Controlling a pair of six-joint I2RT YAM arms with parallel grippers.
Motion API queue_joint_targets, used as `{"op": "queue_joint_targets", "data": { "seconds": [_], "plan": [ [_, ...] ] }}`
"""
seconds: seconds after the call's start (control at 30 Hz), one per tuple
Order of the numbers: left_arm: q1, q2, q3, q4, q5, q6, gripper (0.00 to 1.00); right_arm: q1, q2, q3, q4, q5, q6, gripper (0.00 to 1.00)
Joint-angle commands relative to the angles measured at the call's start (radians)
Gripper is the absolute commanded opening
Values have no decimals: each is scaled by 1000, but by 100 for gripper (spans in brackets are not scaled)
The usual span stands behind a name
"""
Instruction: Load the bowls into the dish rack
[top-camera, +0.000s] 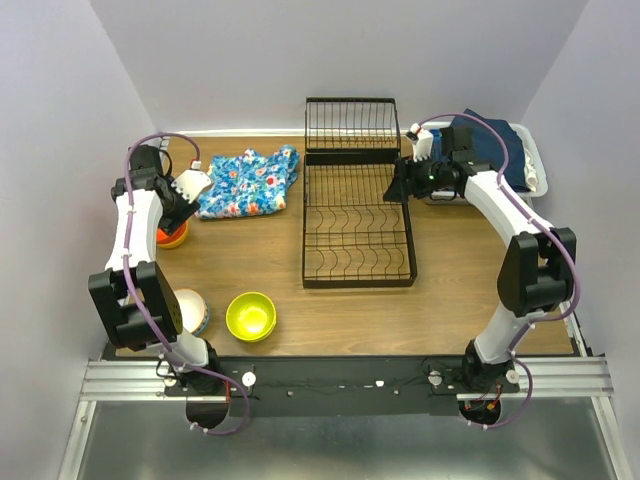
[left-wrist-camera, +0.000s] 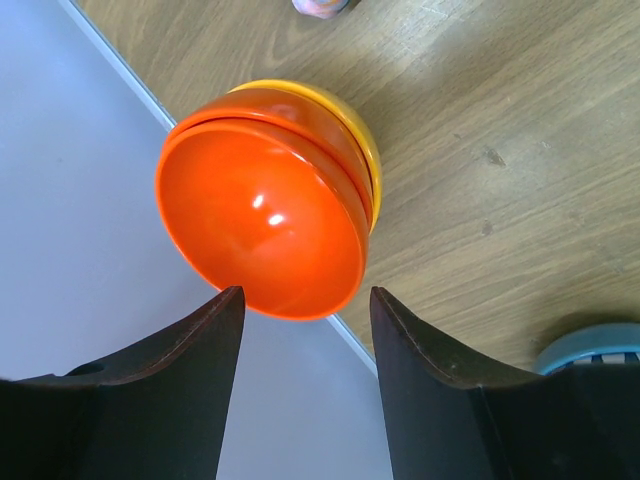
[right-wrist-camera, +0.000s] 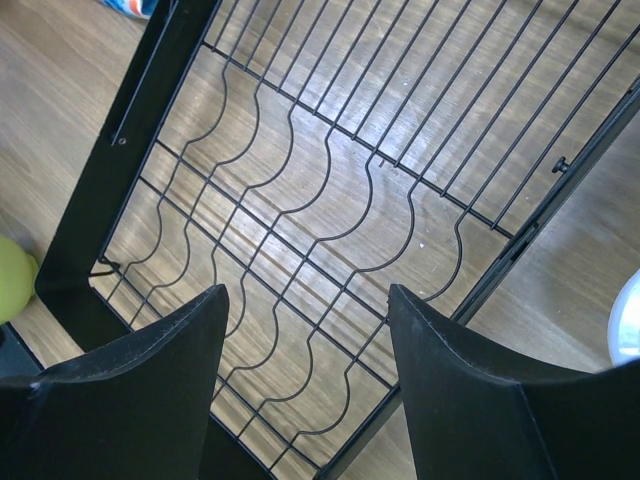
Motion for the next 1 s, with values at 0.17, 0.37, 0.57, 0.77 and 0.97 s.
{"op": "queue_joint_targets", "data": {
  "seconds": [0.17, 0.37, 0.57, 0.77, 0.97],
  "plan": [
    [-2, 55, -3, 35, -29, 19, 61, 1, 47, 58, 4, 2, -2, 73],
    [-2, 86, 5, 46, -22, 9, 61, 2, 63, 66, 7, 0, 10, 73],
    [-2, 124, 20, 44, -16, -1, 59, 1, 79, 83, 2, 11, 7, 73],
    [-2, 141, 45, 18, -1, 2, 45, 1, 96, 92, 4, 14, 10, 73],
    [-2, 120, 14, 4, 8, 11, 30, 2, 113, 109, 7, 11, 19, 73]
  ]
}}
